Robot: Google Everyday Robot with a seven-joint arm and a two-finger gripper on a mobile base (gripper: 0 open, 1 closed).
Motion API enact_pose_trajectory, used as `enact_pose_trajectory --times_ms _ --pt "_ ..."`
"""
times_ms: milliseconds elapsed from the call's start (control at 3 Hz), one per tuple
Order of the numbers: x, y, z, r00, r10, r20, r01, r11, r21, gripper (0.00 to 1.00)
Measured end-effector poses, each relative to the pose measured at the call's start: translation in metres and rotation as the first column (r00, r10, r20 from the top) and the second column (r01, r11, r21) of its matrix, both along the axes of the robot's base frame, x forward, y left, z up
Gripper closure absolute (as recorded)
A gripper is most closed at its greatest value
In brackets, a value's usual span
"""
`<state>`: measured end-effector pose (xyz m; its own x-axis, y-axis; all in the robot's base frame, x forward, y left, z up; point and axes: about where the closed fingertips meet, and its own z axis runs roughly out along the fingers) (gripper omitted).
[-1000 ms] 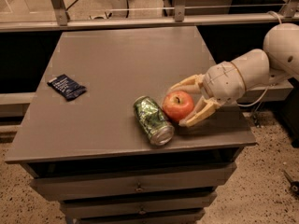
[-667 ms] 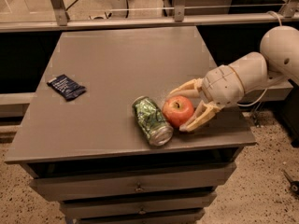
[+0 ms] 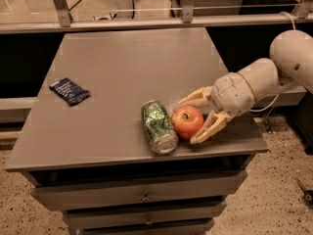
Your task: Move apple near green can
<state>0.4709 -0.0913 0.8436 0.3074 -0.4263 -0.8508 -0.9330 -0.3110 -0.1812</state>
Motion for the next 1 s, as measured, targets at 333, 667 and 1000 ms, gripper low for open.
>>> enact_pose_trajectory --times_ms 333,667,1000 --pt "-0.001 -0.002 -0.002 1.0 -0.004 -0.004 0.004 1.0 -0.008 0.0" --pt "0.004 -0.016 0.001 0.9989 -0.048 0.005 0.048 0.999 -0.02 0.0" --pt "0.016 -0.051 0.018 0.9867 -0.154 0.05 0.156 0.987 -0.039 0.0"
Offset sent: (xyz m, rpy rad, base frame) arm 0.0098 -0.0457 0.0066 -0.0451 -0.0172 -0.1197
